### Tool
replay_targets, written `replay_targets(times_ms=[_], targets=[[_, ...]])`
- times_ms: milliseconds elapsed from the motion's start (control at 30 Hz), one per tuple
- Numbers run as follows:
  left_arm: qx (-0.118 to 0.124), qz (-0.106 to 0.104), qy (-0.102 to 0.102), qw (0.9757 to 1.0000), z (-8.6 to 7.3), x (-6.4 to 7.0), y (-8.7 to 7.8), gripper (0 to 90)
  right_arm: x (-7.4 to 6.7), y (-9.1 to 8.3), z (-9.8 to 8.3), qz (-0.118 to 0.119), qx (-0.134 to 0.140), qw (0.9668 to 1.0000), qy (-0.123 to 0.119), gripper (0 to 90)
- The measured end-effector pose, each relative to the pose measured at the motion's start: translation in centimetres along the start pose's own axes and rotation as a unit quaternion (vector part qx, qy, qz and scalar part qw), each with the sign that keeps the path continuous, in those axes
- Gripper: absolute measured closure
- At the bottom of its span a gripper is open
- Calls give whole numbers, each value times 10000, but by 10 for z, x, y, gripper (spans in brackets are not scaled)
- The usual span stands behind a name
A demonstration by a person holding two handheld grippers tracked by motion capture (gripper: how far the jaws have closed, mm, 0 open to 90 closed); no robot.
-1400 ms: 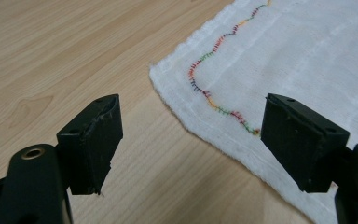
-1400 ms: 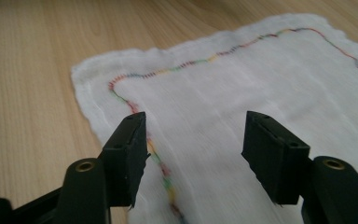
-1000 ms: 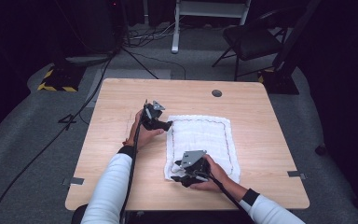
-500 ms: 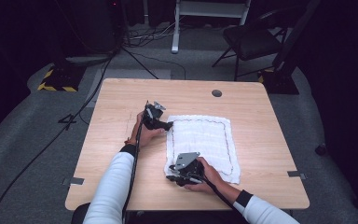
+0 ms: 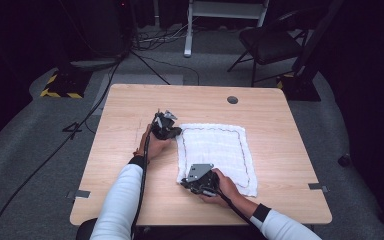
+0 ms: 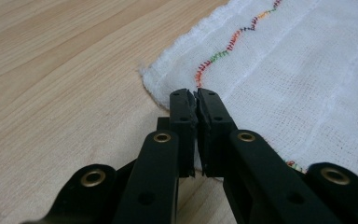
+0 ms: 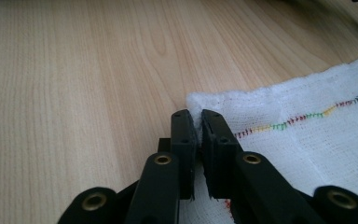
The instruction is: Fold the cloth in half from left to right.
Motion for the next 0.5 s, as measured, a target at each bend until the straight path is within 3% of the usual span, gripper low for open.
replay_targets(times_ms=[500], targets=[[203, 211, 41, 9996, 0, -11, -35, 866, -1, -6, 23, 51, 349, 9993, -147, 846]])
Point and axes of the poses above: each handheld gripper's, and its own axes: y roughly forward along the jaws, z roughly out of its top, x roughly to its right, the point moved 7 cm from there along y, roughly forward along the jaws, and after that the axes turned 3 degrees about x, right-handed, at the moved point
